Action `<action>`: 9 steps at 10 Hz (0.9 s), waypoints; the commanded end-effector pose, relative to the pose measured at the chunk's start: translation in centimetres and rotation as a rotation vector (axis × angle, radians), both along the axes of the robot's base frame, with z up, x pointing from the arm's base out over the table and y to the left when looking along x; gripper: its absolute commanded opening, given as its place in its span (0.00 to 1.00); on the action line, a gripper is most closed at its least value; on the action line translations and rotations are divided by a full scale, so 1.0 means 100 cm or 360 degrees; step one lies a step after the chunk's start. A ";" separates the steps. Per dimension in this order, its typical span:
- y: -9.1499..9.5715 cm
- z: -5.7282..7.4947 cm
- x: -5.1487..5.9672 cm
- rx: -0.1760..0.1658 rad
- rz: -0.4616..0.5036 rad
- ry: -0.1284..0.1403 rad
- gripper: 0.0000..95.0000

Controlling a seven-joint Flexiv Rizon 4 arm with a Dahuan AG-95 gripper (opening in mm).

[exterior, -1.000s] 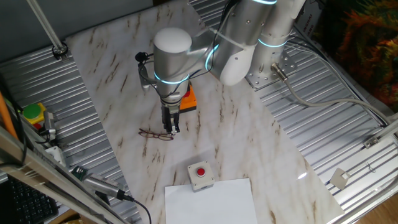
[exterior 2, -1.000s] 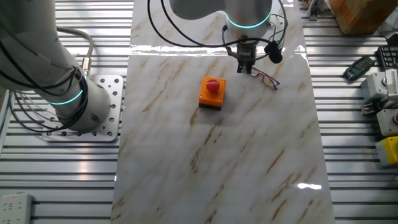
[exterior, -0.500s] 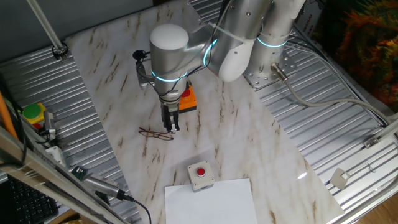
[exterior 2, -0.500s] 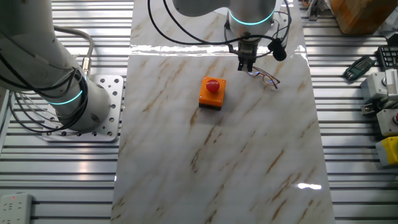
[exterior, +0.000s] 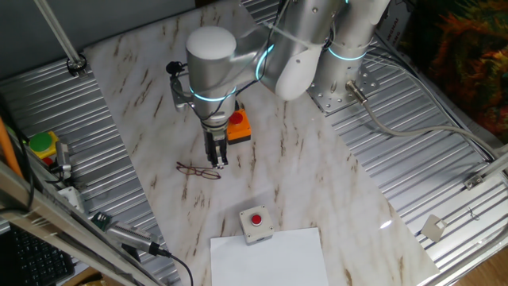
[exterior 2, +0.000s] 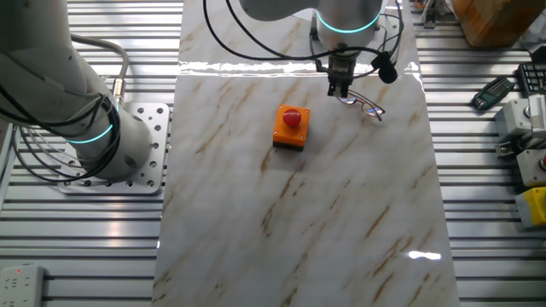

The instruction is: Unfold the leg of the glasses (with one hand)

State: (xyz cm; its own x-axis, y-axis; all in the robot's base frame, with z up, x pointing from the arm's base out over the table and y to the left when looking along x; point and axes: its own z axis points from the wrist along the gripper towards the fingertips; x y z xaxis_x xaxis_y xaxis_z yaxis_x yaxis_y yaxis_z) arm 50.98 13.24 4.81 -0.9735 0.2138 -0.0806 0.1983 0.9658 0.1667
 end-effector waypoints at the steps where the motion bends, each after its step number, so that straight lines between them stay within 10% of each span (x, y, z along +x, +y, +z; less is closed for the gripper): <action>1: -0.001 0.005 -0.001 -0.0011 -0.0003 -0.0005 0.00; 9: 0.000 0.023 0.001 -0.0048 -0.0005 -0.0014 0.00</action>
State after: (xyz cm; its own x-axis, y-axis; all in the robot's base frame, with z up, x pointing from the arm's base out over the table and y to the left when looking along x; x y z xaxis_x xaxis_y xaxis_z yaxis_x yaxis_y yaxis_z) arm 51.28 13.29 7.26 -0.9715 0.2157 -0.0987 0.2015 0.9699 0.1366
